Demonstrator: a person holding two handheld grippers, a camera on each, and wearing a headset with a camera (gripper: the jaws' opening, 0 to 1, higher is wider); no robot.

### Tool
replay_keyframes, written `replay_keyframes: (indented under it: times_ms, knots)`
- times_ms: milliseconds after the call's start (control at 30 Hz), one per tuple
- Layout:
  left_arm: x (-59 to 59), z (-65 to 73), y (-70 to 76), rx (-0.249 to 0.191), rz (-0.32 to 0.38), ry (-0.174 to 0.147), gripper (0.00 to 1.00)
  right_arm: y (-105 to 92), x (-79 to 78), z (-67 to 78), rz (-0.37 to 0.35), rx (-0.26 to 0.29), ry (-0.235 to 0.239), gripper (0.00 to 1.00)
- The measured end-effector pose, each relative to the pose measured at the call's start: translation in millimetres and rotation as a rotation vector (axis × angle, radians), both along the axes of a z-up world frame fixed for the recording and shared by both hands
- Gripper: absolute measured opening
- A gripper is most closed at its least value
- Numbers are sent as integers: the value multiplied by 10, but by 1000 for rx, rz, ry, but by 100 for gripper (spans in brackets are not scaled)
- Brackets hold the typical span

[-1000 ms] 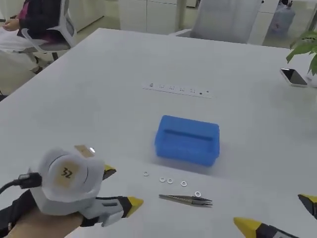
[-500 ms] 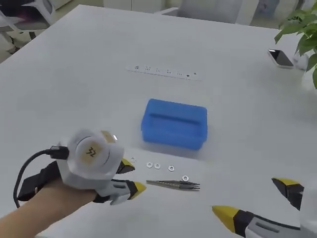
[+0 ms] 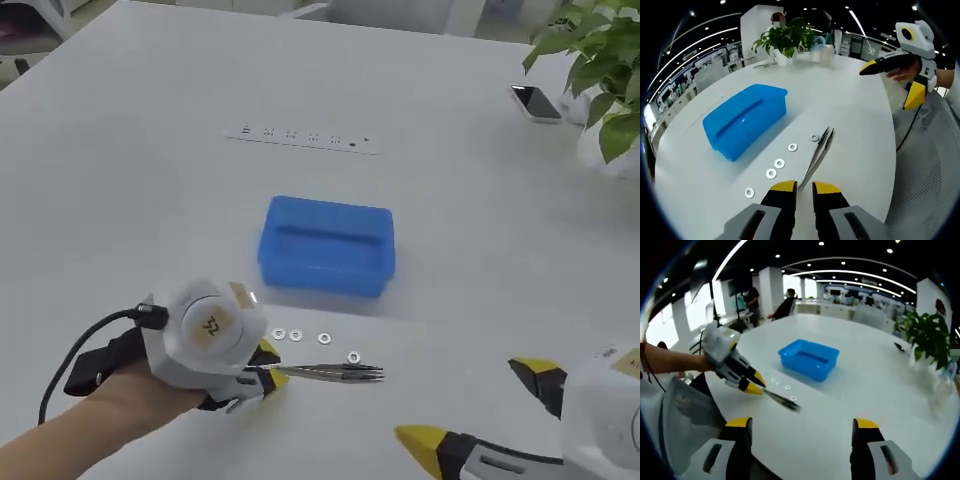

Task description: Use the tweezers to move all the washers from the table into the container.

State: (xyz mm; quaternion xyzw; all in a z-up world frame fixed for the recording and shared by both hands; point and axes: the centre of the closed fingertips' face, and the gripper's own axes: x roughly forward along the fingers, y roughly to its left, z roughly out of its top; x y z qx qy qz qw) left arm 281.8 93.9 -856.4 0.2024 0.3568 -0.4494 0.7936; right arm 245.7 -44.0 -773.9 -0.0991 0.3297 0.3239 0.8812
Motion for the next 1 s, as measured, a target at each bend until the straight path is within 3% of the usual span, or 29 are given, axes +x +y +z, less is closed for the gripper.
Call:
replay_keyframes:
  times_ms: [100,233,433,533,700,833,900,1000]
  knots:
    - [-9,-46,-4,35,-42,-6,5,6,-15,-2,-1,3,1,79]
    - [-57,-64,-45,50,-102,-25,0,38,-45,8,8,8,-4,79]
    - [-134,-44,-52,72,-112,-14,0,125,-82,17,53,-8,-11,77]
    - [-188,92,-53,53,-94,-22,0,227,-89,48,109,-8,-25,73]
    - [-300,370,-64,10,-78,-48,0,512,-129,21,299,-76,-25,56]
    - [-423,600,-83,-13,-91,-87,0,744,-94,16,422,-103,-58,46]
    - [-467,694,-108,-29,-86,-95,0,807,-84,-31,463,-126,-53,39]
    - [-507,819,-137,-42,-84,-119,0,991,-136,-58,560,-117,-42,31]
